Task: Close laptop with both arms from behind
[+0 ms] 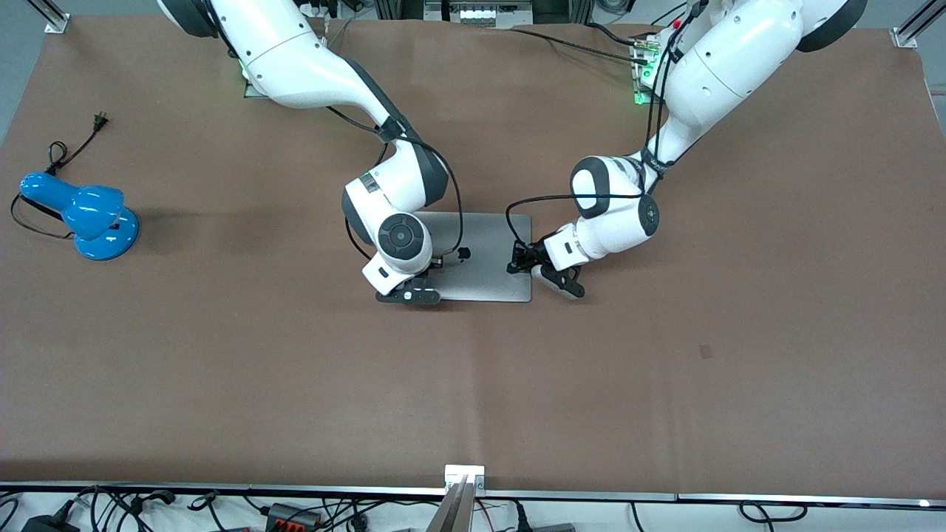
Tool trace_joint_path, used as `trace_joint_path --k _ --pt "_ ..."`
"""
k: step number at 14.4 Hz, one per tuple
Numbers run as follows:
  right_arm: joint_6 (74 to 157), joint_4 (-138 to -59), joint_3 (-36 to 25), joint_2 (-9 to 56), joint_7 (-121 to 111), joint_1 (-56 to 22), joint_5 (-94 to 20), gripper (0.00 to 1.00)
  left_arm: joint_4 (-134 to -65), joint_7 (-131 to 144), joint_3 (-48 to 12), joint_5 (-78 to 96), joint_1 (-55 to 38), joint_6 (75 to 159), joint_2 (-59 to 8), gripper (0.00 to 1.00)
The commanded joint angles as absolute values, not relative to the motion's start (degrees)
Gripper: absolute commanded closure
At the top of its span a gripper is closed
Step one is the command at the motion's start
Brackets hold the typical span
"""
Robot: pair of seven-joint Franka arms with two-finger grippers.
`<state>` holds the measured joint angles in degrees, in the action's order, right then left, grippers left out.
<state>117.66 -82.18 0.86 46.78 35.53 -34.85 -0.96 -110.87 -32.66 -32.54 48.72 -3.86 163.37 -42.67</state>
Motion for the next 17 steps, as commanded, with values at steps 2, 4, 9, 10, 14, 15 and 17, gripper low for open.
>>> trace_joint_path --k 2,4,9,10,14,15,17 --pt "117.6 -80.5 0.7 47.9 35.6 -35.3 -0.3 1.00 -110.3 -34.2 -30.7 49.2 -4.7 164.0 -43.4 1.00" --pt "117.6 -80.4 0.7 47.9 35.7 -35.3 -0.3 1.00 -110.8 -34.4 -30.7 49.2 -3.8 163.3 -42.5 1.00" --pt "117.1 -80.3 0.7 46.9 35.5 -35.1 -0.3 1.00 -110.8 -35.2 -30.3 49.0 0.0 155.9 -38.9 1.00" --pt "117.0 -80.3 0.6 46.2 35.4 -35.0 -0.2 1.00 -110.7 -35.2 -30.3 48.6 1.0 152.8 -37.6 1.00" --pt "116.8 -80.4 0.1 43.7 35.2 -34.8 0.2 1.00 -107.2 -35.0 -30.2 39.8 8.0 136.7 -33.9 1.00" --pt "116.7 -80.5 -0.3 42.9 35.1 -34.8 0.2 1.00 -106.3 -34.8 -30.2 36.3 9.3 133.3 -33.6 1.00" --pt "114.5 -80.6 -1.1 41.3 34.5 -34.5 0.3 1.00 -105.6 -34.5 -30.2 32.4 11.7 130.4 -32.7 1.00"
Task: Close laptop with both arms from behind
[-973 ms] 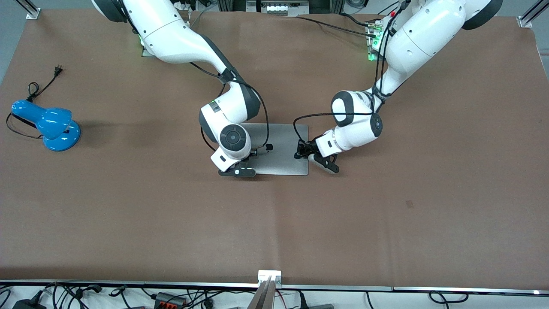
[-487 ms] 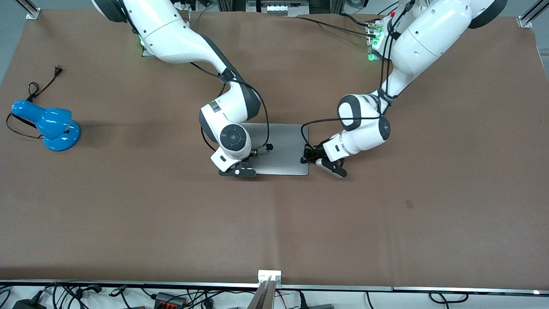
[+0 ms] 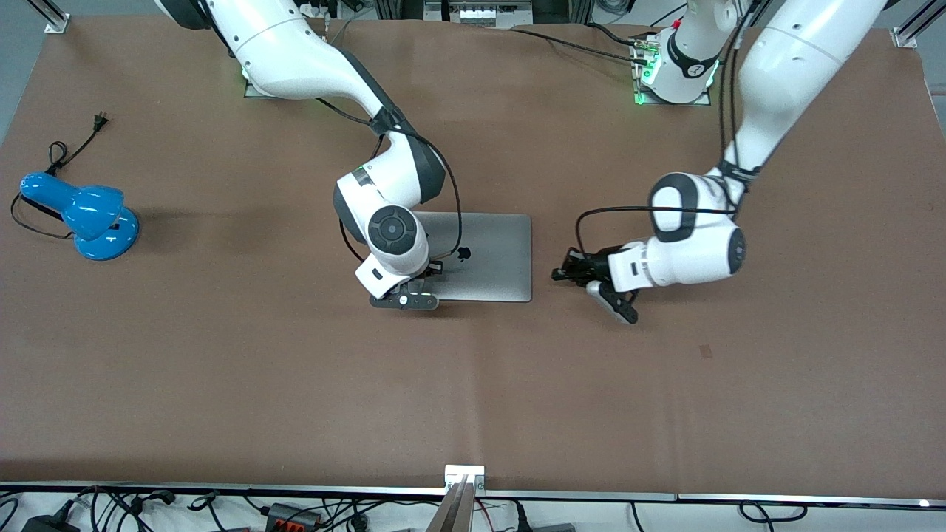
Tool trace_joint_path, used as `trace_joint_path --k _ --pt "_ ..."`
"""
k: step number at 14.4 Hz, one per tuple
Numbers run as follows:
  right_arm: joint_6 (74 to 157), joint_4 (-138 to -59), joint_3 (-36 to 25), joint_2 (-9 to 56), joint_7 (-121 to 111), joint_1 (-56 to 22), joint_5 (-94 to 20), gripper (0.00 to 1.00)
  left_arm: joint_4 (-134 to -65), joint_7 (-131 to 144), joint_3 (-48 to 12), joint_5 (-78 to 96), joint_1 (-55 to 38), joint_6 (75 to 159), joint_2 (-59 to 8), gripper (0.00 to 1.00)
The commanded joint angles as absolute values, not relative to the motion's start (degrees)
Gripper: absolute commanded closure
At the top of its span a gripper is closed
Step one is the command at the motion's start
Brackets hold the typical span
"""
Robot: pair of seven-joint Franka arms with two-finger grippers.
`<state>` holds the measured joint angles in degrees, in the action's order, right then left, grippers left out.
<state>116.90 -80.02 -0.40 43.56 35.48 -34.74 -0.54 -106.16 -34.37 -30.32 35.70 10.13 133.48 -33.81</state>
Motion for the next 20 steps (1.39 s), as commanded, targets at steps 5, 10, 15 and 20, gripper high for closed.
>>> trace_joint_path --k 5,10,15,20 --pt "105.1 -80.6 -1.8 34.4 28.9 -30.4 0.4 1.00 -97.0 -34.4 -30.2 24.2 17.6 111.8 -32.0 1.00" --pt "102.3 -80.5 -1.8 29.2 23.7 -25.1 0.1 0.03 -88.7 -30.0 -30.1 19.9 19.7 98.4 -32.3 1.00" --pt "99.9 -80.4 -2.5 22.3 22.8 -21.7 0.3 0.00 -80.1 -17.3 -30.5 7.7 19.4 85.2 -31.9 0.84" --pt "99.8 -80.4 -3.1 18.0 22.1 -16.9 0.0 0.00 -77.7 -12.9 -30.8 -0.3 18.6 80.1 -30.0 0.00"
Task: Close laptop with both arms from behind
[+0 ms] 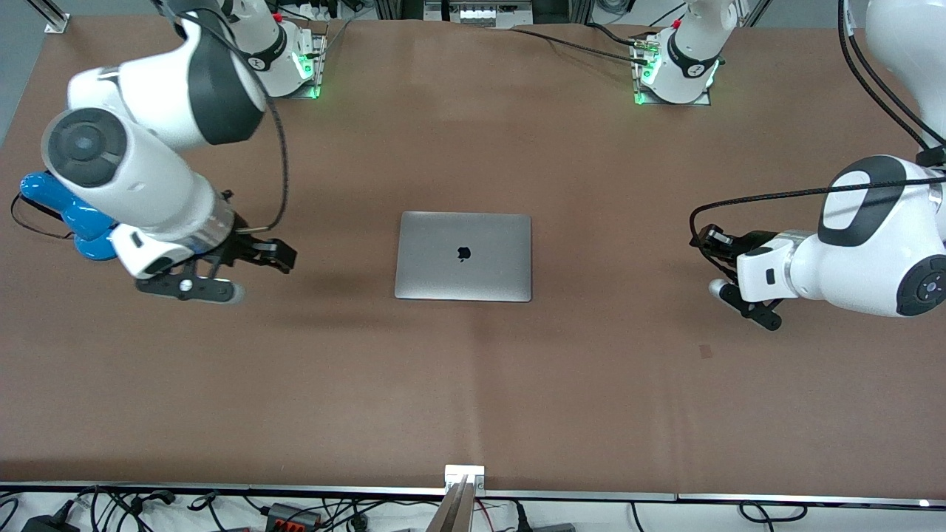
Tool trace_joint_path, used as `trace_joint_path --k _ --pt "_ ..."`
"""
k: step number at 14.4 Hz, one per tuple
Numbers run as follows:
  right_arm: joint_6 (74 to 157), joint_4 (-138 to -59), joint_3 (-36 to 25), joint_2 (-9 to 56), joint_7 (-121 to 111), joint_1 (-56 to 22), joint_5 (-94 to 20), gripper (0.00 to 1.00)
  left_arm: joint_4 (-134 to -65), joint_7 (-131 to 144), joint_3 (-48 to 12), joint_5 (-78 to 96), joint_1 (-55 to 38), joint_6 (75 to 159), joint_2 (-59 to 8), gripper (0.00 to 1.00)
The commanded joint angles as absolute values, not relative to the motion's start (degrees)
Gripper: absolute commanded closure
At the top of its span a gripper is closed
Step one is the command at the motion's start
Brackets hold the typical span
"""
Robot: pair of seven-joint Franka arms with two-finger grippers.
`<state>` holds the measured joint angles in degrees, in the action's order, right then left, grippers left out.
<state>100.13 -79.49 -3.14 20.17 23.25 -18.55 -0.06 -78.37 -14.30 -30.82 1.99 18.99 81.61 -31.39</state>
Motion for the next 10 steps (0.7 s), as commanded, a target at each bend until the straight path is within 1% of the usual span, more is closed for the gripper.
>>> trace_joint_path --k 1,2,4,5,8,10 --pt "98.8 -80.4 -3.3 17.5 21.7 -15.5 -0.4 0.00 -77.7 -12.7 -30.8 -2.0 18.5 80.1 -29.3 0.00" --pt "96.5 -80.4 -3.3 16.9 19.9 -14.4 -0.4 0.00 -77.7 -11.7 -30.9 -3.6 18.4 80.0 -28.5 0.00" --pt "95.7 -80.4 -3.9 16.4 16.5 -13.4 -0.1 0.00 -77.7 -7.5 -31.0 -5.7 18.1 79.5 -26.7 0.00" --pt "95.8 -80.2 -4.7 16.3 15.4 -11.8 -0.4 0.00 -77.7 -5.4 -31.1 -7.8 17.1 79.5 -26.0 0.00" --pt "95.6 -79.5 -2.7 15.1 10.2 -4.4 -1.4 0.00 -77.7 0.7 -31.0 -15.7 12.2 79.5 -22.8 0.00" --pt "95.3 -77.5 -2.9 14.7 5.0 -1.9 -1.6 0.00 -77.5 3.6 -31.2 -15.6 11.3 79.5 -21.6 0.00"
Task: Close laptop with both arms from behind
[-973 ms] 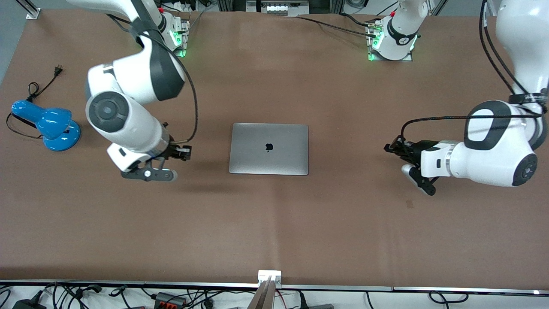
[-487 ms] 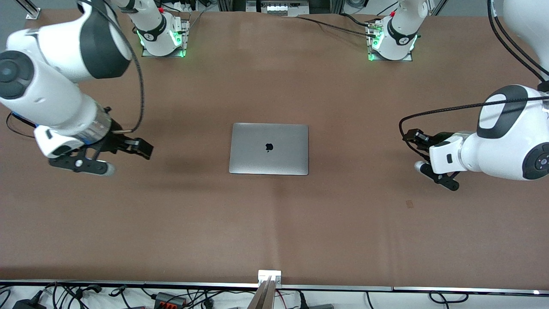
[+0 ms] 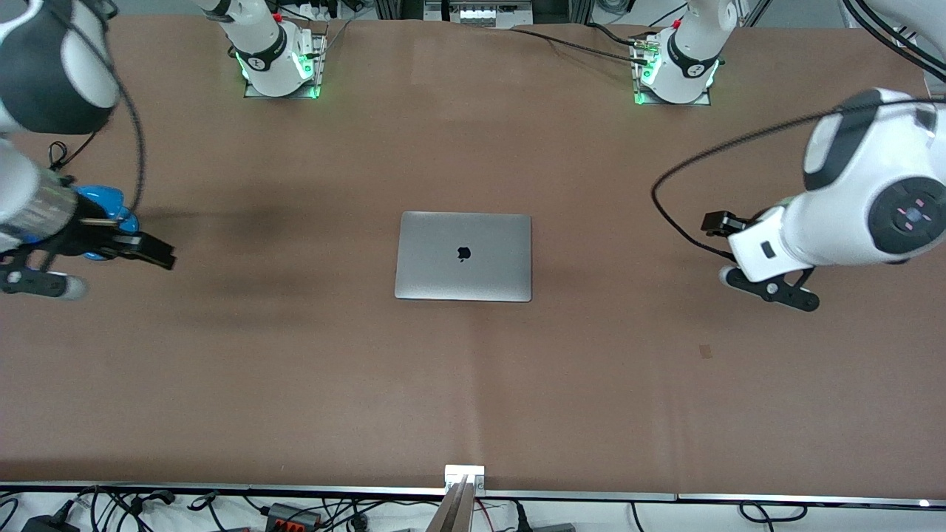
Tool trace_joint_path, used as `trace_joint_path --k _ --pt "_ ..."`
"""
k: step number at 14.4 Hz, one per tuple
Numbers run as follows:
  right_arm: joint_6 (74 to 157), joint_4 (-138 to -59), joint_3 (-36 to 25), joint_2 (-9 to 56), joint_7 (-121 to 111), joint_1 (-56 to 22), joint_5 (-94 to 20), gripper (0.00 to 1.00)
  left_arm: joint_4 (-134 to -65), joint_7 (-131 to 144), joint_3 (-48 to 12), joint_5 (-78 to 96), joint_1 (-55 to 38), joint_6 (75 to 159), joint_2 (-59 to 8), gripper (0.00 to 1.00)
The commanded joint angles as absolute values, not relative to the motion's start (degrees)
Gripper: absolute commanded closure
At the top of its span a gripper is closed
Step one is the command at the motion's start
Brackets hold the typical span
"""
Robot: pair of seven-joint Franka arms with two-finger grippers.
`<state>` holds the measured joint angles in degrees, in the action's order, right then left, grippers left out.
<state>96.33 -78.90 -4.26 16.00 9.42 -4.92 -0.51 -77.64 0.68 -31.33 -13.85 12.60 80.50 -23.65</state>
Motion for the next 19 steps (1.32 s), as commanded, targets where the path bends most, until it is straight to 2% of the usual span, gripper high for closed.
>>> trace_joint_path --k 1,6,11,13,17,19 --pt "94.4 -77.3 -2.7 14.4 3.4 -0.9 -1.5 0.00 -77.0 4.0 -32.0 -15.7 11.1 79.5 -21.4 0.00" --pt "94.0 -79.9 -2.4 11.2 -2.3 0.8 -0.8 0.00 -73.1 4.2 -32.1 -16.1 11.2 79.5 -21.3 0.00" --pt "97.3 -91.9 -2.4 3.6 -2.5 0.9 -0.4 0.00 -69.1 13.9 -31.5 -15.7 12.2 79.2 -21.2 0.00" --pt "98.1 -95.5 -2.4 1.0 -2.5 0.8 -0.1 0.00 -70.0 13.3 -30.4 -15.0 12.7 79.3 -19.1 0.00" --pt "98.3 -101.1 -2.4 -4.6 -2.5 0.8 0.0 0.00 -76.8 13.0 -14.6 -4.0 4.9 81.4 -12.1 0.00" --pt "98.6 -104.2 -2.2 -7.4 -1.8 0.7 1.7 0.00 -82.6 13.0 -9.2 -3.4 0.8 84.6 -7.6 0.00"
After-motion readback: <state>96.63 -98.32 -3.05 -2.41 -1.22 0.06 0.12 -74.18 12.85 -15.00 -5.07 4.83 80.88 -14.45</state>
